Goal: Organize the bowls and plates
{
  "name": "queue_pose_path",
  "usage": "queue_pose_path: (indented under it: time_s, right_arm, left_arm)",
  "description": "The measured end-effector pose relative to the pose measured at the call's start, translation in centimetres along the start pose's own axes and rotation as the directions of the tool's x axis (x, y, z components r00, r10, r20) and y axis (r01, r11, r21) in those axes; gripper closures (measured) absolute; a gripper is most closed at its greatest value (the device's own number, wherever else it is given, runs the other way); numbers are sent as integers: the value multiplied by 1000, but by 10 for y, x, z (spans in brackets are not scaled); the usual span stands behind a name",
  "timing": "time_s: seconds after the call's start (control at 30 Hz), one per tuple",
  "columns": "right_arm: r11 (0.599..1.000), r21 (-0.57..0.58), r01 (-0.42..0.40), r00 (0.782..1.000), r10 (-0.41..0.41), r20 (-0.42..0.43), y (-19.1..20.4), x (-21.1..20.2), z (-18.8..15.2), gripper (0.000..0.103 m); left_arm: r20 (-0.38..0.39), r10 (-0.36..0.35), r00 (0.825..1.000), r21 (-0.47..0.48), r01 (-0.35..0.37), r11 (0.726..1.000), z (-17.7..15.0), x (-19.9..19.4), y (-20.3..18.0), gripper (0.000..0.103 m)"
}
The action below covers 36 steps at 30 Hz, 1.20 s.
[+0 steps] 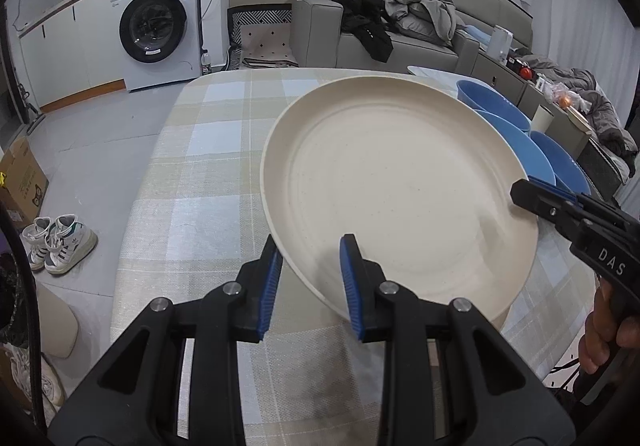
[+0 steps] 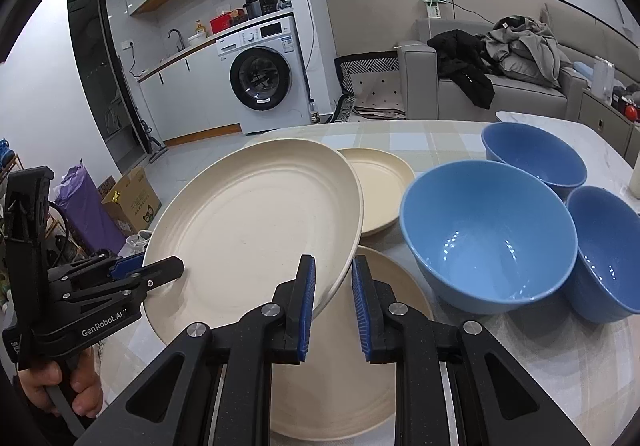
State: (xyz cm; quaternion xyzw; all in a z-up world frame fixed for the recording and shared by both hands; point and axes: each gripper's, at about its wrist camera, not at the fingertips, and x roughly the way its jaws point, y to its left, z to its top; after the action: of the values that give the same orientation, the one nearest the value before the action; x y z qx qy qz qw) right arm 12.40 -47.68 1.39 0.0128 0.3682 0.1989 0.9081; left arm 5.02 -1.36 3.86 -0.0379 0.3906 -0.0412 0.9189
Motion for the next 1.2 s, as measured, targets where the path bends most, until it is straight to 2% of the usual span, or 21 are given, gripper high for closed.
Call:
queue_pose_path:
  time_s: [0.77,1.2]
  right_arm:
    - [999,27,41,999,-40,-27,-18,-17,-31,83]
    - [998,8,55,997,-55,-54,-18,-12,-43,82]
  left_arm:
    - [-61,-10,998,114,17,993,-5,18,-16,77]
    - [-96,11,995,148,3,989,-10,29,-17,77]
